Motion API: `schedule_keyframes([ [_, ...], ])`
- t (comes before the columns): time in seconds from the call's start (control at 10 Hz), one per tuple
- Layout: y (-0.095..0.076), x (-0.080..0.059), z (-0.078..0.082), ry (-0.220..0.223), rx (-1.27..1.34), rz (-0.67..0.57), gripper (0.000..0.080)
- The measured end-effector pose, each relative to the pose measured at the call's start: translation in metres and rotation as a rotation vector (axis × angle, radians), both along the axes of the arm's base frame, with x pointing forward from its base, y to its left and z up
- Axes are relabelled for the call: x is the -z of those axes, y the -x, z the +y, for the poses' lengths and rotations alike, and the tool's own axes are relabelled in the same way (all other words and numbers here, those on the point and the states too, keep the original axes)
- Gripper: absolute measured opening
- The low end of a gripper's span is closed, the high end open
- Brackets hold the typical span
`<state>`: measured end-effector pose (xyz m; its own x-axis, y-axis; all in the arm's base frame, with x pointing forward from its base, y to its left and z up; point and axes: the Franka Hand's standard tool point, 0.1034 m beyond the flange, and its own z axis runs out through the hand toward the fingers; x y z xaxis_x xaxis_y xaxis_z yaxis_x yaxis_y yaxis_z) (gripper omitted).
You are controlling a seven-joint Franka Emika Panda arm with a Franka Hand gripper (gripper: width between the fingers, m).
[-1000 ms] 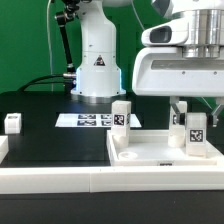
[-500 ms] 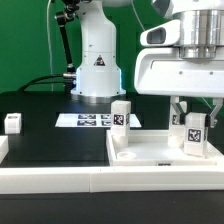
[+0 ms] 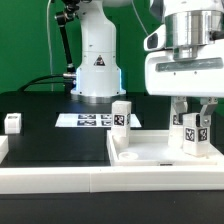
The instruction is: Assemble square table
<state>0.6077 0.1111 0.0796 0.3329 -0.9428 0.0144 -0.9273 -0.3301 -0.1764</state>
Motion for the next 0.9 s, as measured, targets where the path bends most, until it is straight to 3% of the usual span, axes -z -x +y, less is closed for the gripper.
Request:
schedule_keyframes([
  [0.7, 0.0003, 0.0003, 0.0001, -0.134, 0.509, 0.033, 0.0291],
  [0.9, 0.0002, 0.0004, 0.0002, -0.152, 0.568, 0.041, 0.0291],
])
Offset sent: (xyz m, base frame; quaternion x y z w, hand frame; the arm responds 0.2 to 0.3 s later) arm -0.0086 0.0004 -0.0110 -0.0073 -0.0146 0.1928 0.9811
